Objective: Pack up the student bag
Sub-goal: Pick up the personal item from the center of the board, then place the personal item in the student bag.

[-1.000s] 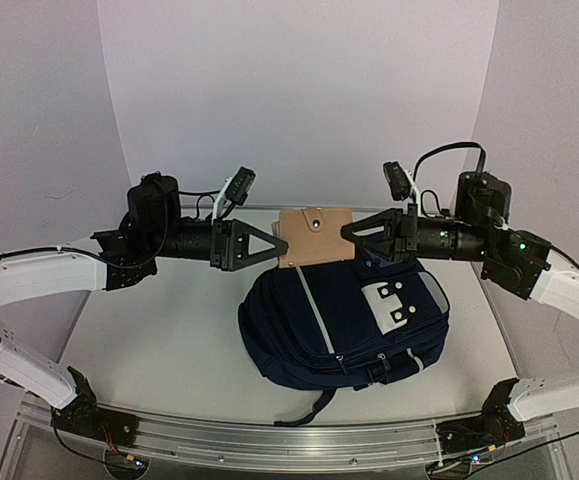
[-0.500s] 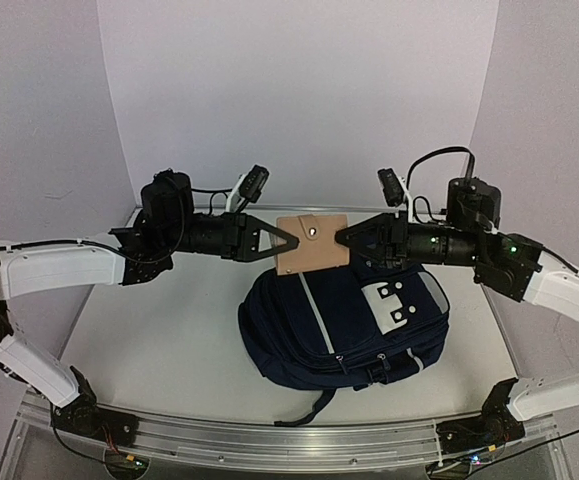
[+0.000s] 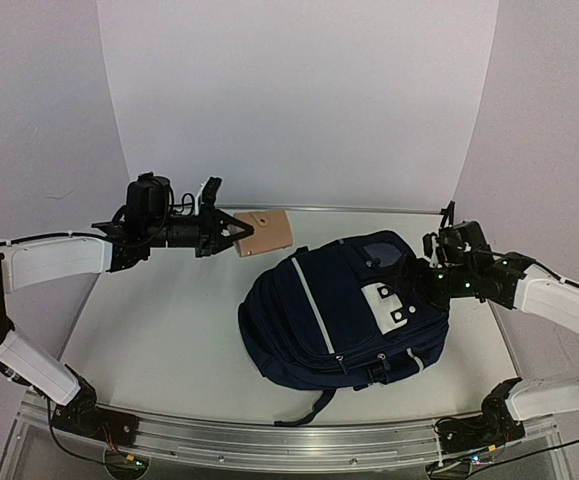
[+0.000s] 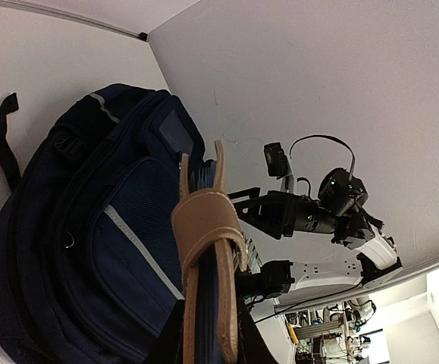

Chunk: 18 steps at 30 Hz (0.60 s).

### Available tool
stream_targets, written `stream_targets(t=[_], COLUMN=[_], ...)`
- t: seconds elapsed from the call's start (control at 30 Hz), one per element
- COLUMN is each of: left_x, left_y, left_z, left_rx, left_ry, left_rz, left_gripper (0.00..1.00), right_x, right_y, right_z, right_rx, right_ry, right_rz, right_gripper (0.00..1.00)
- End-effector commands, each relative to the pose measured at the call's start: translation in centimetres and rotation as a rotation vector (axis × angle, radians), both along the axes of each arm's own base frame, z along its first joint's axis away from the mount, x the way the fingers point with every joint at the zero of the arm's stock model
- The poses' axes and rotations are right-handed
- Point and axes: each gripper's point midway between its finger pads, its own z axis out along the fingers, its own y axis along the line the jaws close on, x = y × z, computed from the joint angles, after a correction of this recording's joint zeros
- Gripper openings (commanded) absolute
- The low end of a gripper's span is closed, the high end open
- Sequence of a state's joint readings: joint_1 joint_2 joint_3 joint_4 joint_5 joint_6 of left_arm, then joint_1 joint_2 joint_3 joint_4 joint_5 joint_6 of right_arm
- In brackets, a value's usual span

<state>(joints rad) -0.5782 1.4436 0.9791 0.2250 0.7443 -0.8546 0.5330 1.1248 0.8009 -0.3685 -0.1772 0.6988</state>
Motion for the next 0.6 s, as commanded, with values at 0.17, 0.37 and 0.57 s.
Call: stream_targets(t=[0.17, 0.37, 0.57], left_x=[-0.8, -0.7, -0.6], left_y=[1.4, 2.3, 3.1], left_z=[3.4, 3.1, 3.6], left_rx=[0.002, 0.019, 0.03], left_ry=[-0.089, -0.091, -0.103], left_rz=[0.026, 0.05, 0.07], left_gripper=[0.0, 0.0, 0.0], right_x=[-2.5, -4.0, -4.3], right_y=[0.2, 2.5, 4.2], right_z=[-2.7, 0.4, 3.5], right_rx=[0.028, 0.17, 0.273], right_ry=[0.081, 0.028, -0.06], right_rz=[0.095, 0.231, 0.295], right_gripper=[0.78, 0.47, 0.15])
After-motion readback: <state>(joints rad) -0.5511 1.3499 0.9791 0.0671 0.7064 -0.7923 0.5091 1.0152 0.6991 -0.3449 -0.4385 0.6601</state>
